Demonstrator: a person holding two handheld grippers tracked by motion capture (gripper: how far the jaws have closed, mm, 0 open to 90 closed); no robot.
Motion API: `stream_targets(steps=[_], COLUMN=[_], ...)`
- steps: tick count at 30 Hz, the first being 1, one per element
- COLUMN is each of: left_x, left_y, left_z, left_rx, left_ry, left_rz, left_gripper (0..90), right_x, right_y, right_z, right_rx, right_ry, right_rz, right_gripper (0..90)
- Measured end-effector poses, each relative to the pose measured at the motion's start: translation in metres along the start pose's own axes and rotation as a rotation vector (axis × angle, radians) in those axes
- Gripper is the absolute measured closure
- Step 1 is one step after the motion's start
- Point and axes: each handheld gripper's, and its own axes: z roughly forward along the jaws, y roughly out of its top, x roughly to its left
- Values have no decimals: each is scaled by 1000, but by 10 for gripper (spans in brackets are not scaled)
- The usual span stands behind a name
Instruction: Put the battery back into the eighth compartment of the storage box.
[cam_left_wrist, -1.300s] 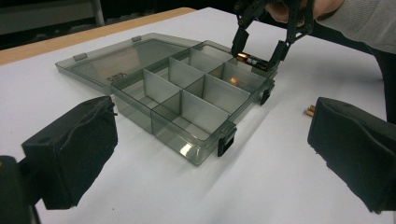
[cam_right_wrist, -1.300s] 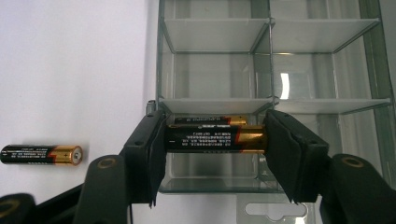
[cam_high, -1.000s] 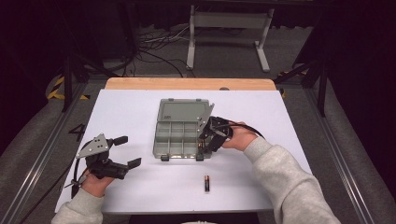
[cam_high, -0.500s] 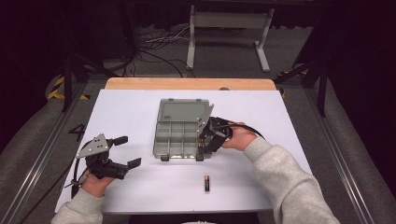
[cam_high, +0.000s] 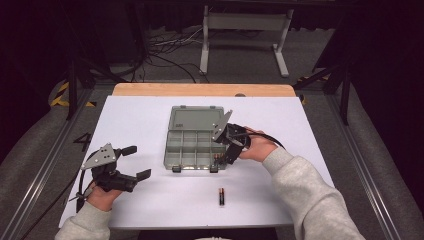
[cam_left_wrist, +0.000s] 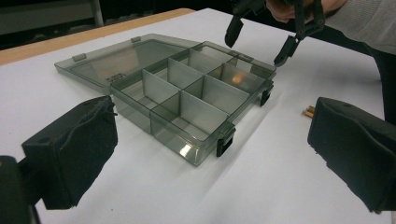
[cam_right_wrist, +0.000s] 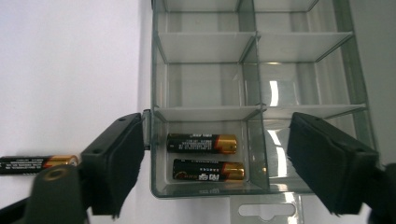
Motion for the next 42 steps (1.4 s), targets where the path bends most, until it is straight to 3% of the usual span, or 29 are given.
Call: stream_targets(steps=[5, 13, 26, 42], left_x=[0, 0, 0, -1], left_y=[0, 0, 0, 0], left_z=[0, 0, 1, 1], left_rx=[0, 2, -1, 5], left_ry=[2, 2, 2, 4], left_rz=[1, 4, 2, 4], left_gripper=[22, 22, 22, 22], right_x=[5, 21, 41, 65], right_y=[1, 1, -3, -15], right_z=[-10, -22, -42, -44], right_rx=[-26, -45, -90, -114], right_ry=[-12, -34, -62, -52], right_rz=[15, 8, 20, 37], right_gripper=[90, 34, 18, 17])
